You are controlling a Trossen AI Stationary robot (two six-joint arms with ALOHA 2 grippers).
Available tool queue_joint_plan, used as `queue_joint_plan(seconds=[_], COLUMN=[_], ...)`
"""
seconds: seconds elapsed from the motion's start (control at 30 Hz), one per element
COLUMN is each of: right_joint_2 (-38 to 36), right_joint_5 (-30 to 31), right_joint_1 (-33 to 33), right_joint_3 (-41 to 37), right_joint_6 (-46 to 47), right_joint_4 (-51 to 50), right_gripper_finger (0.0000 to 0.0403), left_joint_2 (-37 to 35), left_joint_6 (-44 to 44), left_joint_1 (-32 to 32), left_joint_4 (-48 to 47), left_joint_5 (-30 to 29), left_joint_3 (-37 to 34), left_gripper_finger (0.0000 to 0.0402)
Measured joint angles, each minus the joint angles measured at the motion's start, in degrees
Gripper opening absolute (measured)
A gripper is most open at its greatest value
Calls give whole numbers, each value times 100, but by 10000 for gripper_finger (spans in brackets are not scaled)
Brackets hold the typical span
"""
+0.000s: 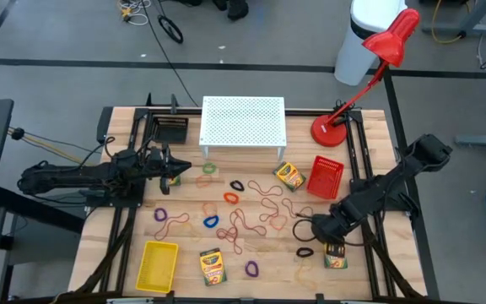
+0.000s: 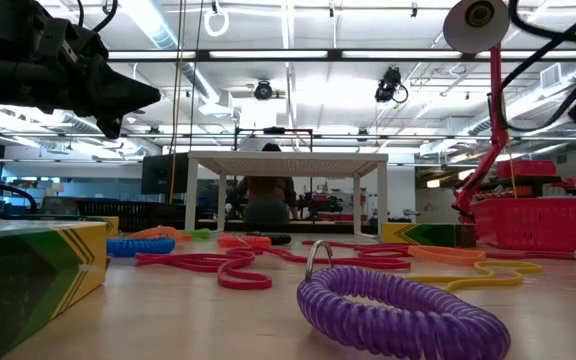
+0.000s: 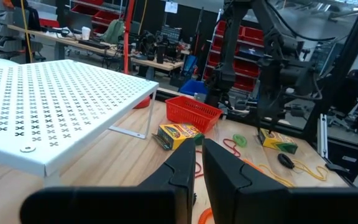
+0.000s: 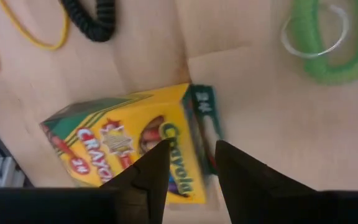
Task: Pick & Place Office Desk Supplies
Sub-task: Put the box yellow crayon into the red bin
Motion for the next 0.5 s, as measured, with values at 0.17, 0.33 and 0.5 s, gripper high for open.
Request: queue_joint_plan(seconds=[0.17,0.33,0.5], right_joint_2=[0,-4,-7], right_joint_5=[-430,-645,-644], right_joint_1=[-145,-146,-147], right_joint_3=[-246,-431,-431], right_joint_6=[-295,-294,-333], right_joint_4=[656,1069,1060], right_gripper_finger=[138,127,60], left_joint_2=[0,0,0], left_joint_6=[-2,-2,-2], left_joint_1=[0,0,0], left_joint_4=[0,-2,-1], left_joint_5=[0,-2,0], left_joint_3=[0,0,0], left_gripper_finger=[35,35,35])
